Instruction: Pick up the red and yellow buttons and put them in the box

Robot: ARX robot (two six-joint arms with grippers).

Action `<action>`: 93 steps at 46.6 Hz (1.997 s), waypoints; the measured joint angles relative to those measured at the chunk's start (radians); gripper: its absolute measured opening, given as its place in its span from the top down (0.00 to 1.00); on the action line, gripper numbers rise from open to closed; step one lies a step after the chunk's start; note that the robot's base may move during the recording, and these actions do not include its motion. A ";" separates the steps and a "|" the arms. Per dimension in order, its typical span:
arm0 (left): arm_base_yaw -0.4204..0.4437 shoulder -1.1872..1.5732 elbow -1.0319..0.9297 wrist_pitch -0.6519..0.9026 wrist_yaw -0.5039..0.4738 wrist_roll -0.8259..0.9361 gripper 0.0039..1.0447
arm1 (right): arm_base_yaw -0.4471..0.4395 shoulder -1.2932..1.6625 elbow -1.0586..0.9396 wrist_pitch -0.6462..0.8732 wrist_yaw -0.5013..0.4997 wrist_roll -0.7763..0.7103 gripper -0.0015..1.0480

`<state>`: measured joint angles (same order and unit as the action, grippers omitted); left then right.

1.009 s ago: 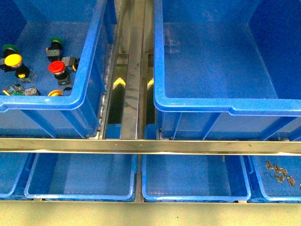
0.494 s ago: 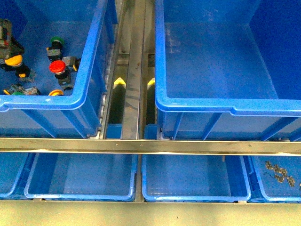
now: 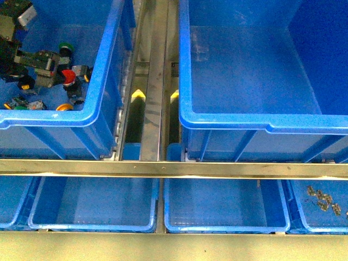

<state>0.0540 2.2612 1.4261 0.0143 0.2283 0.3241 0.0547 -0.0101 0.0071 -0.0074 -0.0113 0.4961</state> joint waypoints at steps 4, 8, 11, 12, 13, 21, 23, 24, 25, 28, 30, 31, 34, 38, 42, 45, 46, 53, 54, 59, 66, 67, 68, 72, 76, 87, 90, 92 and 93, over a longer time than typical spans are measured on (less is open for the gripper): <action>-0.014 0.020 0.018 0.000 0.000 0.011 0.07 | 0.000 0.000 0.000 0.000 0.000 0.000 0.06; -0.027 0.049 0.047 -0.004 0.000 0.022 0.07 | 0.000 0.000 0.000 0.000 0.000 0.000 0.06; -0.034 0.068 0.067 -0.014 0.000 0.028 0.07 | 0.000 0.000 0.000 0.000 0.000 0.000 0.06; -0.035 0.074 0.073 -0.018 0.000 0.028 0.07 | 0.000 0.000 0.000 0.000 0.000 0.000 0.06; -0.037 0.081 0.080 -0.022 0.000 0.028 0.07 | 0.000 0.000 0.000 0.000 0.000 0.000 0.06; -0.042 0.139 0.132 -0.039 -0.005 0.031 0.07 | 0.000 0.000 0.000 0.000 0.000 0.000 0.06; -0.043 0.149 0.141 -0.041 -0.007 0.031 0.07 | 0.000 0.000 0.000 0.000 0.000 0.000 0.06; -0.043 0.151 0.143 -0.041 -0.008 0.031 0.07 | 0.000 0.000 0.000 0.000 0.000 0.000 0.06; -0.044 0.159 0.148 -0.041 -0.008 0.031 0.07 | 0.000 0.000 0.000 0.000 0.000 0.000 0.06; -0.044 0.168 0.160 -0.043 -0.008 0.031 0.07 | 0.000 0.000 0.000 0.000 0.000 0.000 0.06; -0.045 0.174 0.166 -0.045 -0.007 0.030 0.07 | 0.000 0.000 0.000 0.000 0.000 0.000 0.06; -0.045 0.176 0.170 -0.046 -0.006 0.030 0.07 | 0.000 0.000 0.000 0.000 0.000 0.000 0.06; -0.047 0.180 0.179 -0.047 -0.003 0.030 0.07 | 0.000 0.000 0.000 0.000 0.000 0.000 0.06; -0.051 0.182 0.188 -0.048 0.002 0.029 0.07 | 0.000 0.000 0.000 0.000 0.000 0.000 0.06; -0.054 0.182 0.199 -0.050 0.008 0.025 0.07 | 0.000 0.000 0.000 0.000 0.000 0.000 0.06; -0.055 0.182 0.203 -0.050 0.012 0.020 0.07 | 0.000 0.000 0.000 0.000 0.000 0.000 0.06; -0.056 0.182 0.203 -0.050 0.014 0.019 0.07 | 0.000 0.000 0.000 0.000 0.000 0.000 0.06; -0.057 0.183 0.203 -0.050 0.023 0.014 0.16 | 0.000 0.000 0.000 0.000 0.000 0.000 0.06; -0.057 0.183 0.203 -0.050 0.024 0.013 0.18 | 0.000 0.000 0.000 0.000 0.000 0.000 0.06; -0.057 0.183 0.203 -0.050 0.026 0.008 0.32 | 0.000 0.000 0.000 0.000 0.000 0.000 0.06; -0.057 0.183 0.203 -0.047 0.030 -0.002 0.59 | 0.000 0.000 0.000 0.000 0.000 0.000 0.06; -0.057 0.183 0.203 -0.046 0.030 -0.004 0.62 | 0.000 0.000 0.000 0.000 0.000 0.000 0.06; -0.057 0.183 0.203 -0.042 0.030 -0.008 0.66 | 0.000 0.000 0.000 0.000 0.000 0.000 0.06; -0.053 0.183 0.198 -0.020 0.028 -0.027 0.68 | 0.000 0.000 0.000 0.000 0.000 0.000 0.06; -0.049 0.172 0.175 0.014 0.032 -0.061 0.68 | 0.000 0.000 0.000 0.000 0.000 0.000 0.06; 0.031 -0.072 -0.026 0.117 0.122 -0.338 0.68 | 0.000 0.000 0.000 0.000 0.000 0.000 0.06; 0.063 -0.139 -0.071 0.121 0.151 -0.417 0.68 | 0.000 0.000 0.000 0.000 0.000 0.000 0.06; 0.095 -0.195 -0.113 0.107 0.179 -0.491 0.68 | 0.000 0.000 0.000 0.000 0.000 0.000 0.06; 0.105 -0.211 -0.127 0.101 0.194 -0.520 0.68 | 0.000 0.000 0.000 0.000 0.000 0.000 0.06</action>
<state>0.1593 2.0502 1.2991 0.1150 0.4225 -0.1959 0.0547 -0.0101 0.0071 -0.0074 -0.0113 0.4961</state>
